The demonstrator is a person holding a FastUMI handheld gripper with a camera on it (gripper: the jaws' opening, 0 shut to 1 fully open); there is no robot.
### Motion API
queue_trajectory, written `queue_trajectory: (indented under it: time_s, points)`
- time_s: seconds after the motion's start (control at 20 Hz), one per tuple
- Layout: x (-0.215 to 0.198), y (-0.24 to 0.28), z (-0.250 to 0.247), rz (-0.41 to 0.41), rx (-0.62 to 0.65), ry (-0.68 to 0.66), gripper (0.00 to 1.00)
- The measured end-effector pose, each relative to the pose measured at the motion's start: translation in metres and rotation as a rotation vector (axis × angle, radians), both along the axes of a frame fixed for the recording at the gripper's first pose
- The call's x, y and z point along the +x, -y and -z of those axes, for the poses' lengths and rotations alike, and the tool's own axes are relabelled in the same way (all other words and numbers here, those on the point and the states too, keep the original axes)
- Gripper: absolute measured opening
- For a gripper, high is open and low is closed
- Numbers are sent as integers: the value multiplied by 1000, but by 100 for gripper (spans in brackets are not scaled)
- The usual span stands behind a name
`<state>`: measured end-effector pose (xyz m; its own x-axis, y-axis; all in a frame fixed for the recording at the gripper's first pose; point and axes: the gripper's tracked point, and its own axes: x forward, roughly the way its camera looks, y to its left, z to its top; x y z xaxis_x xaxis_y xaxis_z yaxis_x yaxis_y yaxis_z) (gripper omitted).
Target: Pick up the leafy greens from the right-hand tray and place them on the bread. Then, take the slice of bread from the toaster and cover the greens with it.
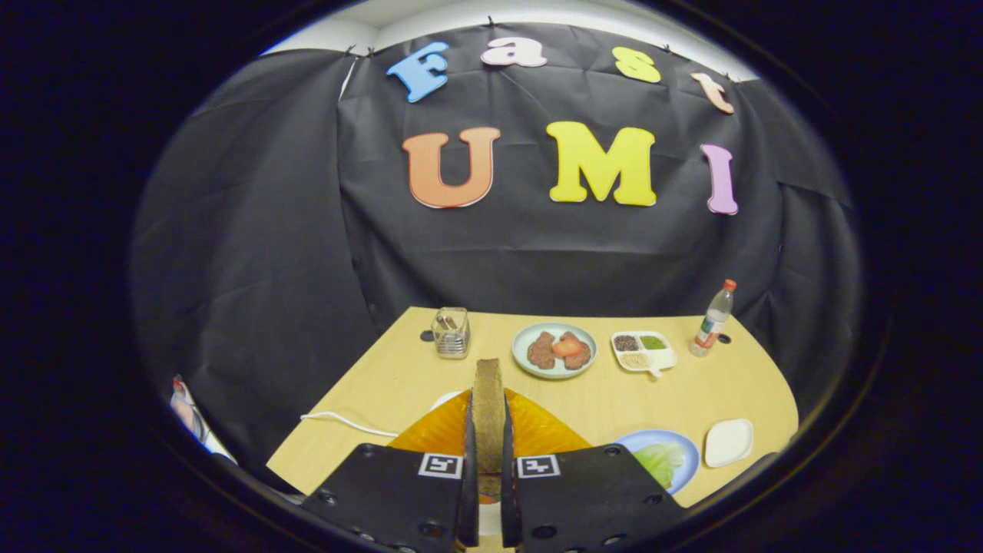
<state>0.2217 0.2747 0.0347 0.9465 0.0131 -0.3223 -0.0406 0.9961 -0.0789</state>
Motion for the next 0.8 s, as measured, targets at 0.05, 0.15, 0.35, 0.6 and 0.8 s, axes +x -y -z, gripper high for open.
queue_trajectory:
  time_s: [0.05,0.15,0.35,0.6,0.8]
  points:
    - [-2,2,-6,-2,9,8,11]
    - [-7,10,-16,-4,30,25,11]
    - [-12,54,-25,36,44,73,11]
    - [-3,130,13,152,68,74,11]
    - [7,170,64,205,103,13,11]
